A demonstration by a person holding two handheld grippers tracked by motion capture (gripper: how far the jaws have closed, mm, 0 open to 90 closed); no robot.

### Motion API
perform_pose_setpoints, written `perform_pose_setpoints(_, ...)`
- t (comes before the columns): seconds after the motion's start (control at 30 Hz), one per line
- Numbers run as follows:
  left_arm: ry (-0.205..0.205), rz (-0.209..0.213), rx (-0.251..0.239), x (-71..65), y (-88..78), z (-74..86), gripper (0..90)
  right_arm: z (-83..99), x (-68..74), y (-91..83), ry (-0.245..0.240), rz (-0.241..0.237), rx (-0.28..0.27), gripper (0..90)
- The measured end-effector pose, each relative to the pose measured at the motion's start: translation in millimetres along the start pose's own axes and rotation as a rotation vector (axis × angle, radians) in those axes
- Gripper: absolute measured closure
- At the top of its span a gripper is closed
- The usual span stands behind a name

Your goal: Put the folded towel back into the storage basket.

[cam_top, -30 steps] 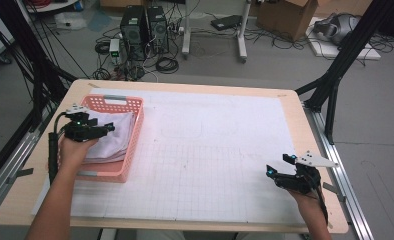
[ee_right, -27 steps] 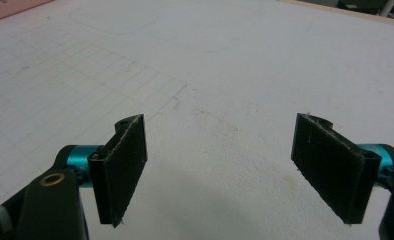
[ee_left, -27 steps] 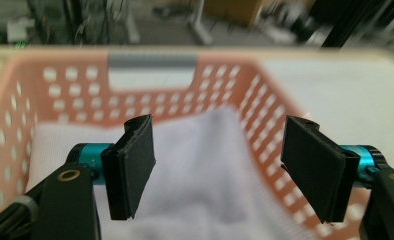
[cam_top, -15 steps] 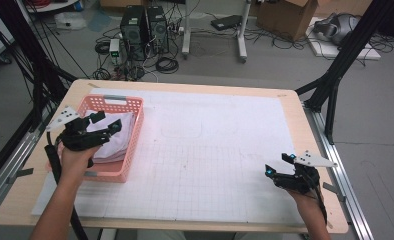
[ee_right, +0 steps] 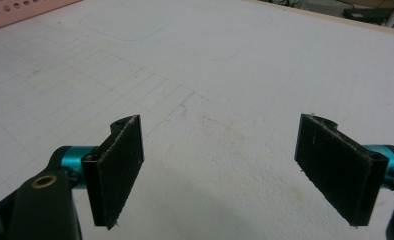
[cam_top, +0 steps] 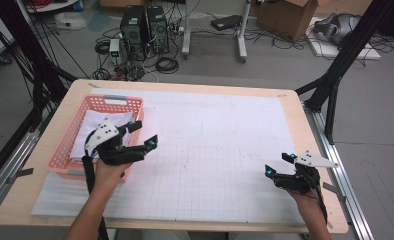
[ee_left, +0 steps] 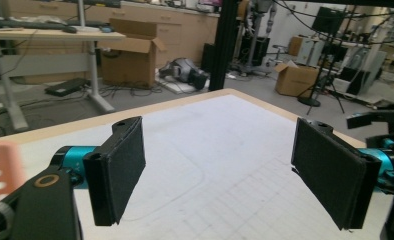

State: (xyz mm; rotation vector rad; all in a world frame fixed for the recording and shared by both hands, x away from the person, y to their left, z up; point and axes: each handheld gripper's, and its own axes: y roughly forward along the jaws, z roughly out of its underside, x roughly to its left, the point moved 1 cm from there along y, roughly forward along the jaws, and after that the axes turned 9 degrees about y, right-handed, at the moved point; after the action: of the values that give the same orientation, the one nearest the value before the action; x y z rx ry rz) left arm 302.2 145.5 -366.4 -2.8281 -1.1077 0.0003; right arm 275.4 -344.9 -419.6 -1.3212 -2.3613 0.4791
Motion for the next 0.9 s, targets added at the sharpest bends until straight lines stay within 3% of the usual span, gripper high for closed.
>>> perform_pose_setpoints(0.17,0.022,0.046,0.018,-25.7,16.2,13.5,22.1,0.8,1.3,-0.8,-0.017,-0.005,-0.002,17.7)
perform_pose_setpoints(0.47,0.025,0.115,0.081,-49.6,36.7,39.7,22.6,1.3,2.7,-2.9,-0.027,0.0,-0.007,17.7)
perform_pose_setpoints(0.67,0.023,0.13,0.101,-57.9,41.4,53.0,23.0,2.1,6.2,-4.6,-0.026,0.002,-0.007,17.7)
perform_pose_setpoints(0.9,0.014,0.125,0.094,-56.0,42.7,53.7,23.4,2.9,6.9,-5.4,-0.026,0.005,-0.009,17.7)
